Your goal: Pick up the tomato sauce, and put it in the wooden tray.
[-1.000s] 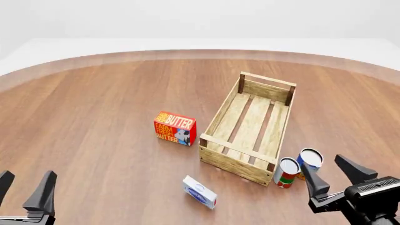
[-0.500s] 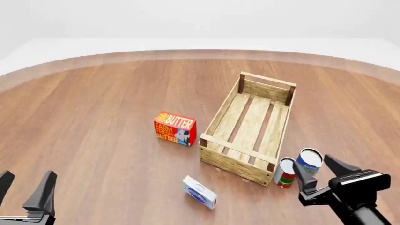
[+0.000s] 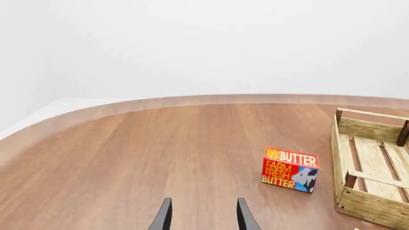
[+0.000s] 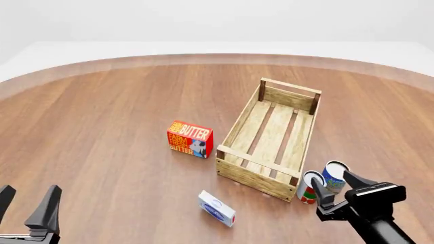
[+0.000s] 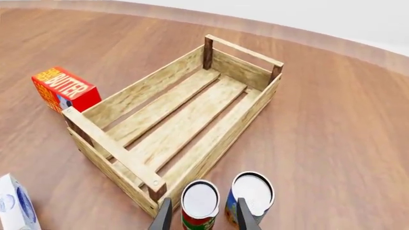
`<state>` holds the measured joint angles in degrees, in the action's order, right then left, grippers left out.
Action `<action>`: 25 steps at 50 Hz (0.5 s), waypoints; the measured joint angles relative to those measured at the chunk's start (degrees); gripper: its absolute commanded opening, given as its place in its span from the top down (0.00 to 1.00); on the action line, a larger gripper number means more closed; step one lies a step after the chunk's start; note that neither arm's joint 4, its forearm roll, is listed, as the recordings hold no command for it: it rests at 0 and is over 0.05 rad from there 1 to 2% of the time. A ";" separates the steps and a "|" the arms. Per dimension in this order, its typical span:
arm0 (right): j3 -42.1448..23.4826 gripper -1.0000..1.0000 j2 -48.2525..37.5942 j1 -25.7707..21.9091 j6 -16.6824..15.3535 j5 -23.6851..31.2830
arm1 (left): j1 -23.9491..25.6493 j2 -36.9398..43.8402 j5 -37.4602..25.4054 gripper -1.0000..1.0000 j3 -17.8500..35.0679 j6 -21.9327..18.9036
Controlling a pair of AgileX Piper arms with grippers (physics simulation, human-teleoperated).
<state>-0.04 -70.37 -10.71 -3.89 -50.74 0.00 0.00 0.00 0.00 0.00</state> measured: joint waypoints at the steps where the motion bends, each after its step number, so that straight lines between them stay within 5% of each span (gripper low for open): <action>1: 0.00 0.00 -0.37 0.00 0.01 -0.27 | 0.00 0.00 0.00 0.00 0.00 0.00; 25: 0.02 0.00 -8.40 -0.59 0.07 -5.82 | 0.00 0.00 0.00 0.00 0.00 0.00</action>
<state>-0.02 -78.76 -11.30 -3.82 -56.55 0.00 0.00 0.00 0.00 0.00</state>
